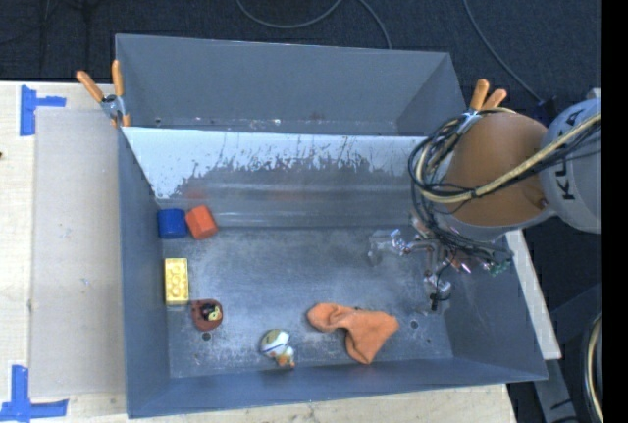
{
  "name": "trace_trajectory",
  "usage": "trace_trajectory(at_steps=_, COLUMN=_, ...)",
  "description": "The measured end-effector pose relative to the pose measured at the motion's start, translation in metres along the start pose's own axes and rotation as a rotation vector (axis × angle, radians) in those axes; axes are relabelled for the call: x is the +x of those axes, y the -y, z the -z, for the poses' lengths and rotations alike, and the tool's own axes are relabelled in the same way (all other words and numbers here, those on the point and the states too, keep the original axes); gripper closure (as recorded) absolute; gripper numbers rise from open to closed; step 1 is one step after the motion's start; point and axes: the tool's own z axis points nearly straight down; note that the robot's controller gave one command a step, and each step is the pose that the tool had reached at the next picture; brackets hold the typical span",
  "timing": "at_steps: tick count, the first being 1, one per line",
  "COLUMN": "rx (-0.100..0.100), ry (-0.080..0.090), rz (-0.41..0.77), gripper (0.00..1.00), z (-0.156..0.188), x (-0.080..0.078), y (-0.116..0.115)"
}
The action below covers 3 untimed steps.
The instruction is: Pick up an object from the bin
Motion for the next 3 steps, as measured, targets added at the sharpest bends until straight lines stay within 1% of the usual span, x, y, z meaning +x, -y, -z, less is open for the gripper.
trace_trajectory(at_steps=1, rx=-0.002, ry=-0.002, rz=0.097, gripper=0.0, z=-0.012, x=-0.003, y=-0.032)
trace_trajectory(at_steps=2, rx=-0.002, ry=-0.002, rz=0.078, gripper=0.0, z=-0.02, x=-0.006, y=-0.08)
trace_trajectory(at_steps=3, rx=-0.005, ry=-0.003, rz=0.039, gripper=0.0, z=-0.023, x=0.001, y=-0.101)
